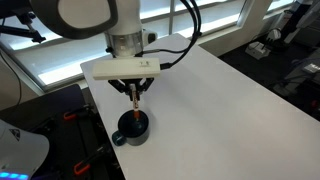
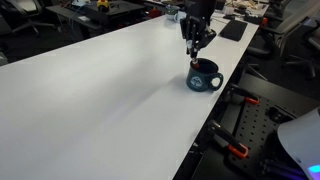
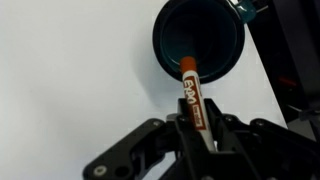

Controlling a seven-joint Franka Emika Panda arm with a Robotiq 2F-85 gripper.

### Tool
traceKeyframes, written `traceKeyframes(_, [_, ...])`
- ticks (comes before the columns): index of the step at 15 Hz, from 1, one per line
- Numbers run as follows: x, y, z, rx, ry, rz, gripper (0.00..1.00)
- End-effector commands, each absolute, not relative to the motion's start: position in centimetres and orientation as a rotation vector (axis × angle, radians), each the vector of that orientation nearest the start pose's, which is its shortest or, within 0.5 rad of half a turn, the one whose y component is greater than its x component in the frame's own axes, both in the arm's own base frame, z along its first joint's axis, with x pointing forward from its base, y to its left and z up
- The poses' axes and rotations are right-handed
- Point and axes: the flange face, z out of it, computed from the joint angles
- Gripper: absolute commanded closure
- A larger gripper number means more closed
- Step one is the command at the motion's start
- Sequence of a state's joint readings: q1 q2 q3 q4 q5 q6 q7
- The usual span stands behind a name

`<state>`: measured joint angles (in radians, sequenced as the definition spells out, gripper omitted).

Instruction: Remove the marker from the mug

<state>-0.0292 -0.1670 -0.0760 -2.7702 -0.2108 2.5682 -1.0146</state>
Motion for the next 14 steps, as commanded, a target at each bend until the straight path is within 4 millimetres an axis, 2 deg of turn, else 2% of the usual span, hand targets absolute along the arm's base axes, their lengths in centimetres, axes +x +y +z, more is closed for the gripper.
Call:
traceKeyframes(1, [38.2,-2.8,28.4,-2.752,-1.545,0.03,0.95])
traceKeyframes(4, [38.9,-2.4,28.9,-2.777,-1.457,-0.028,0.95])
traceKeyframes(8, [40.2,-2.1,28.4,-2.792,-1.327,-0.056,0.95])
traceKeyframes(10, [40.8,-1.8,27.5,-2.785,-1.25,-0.078,0.95])
traceKeyframes(14, [42.0,-0.5,24.1,-2.744,-1.126,0.004,0.95])
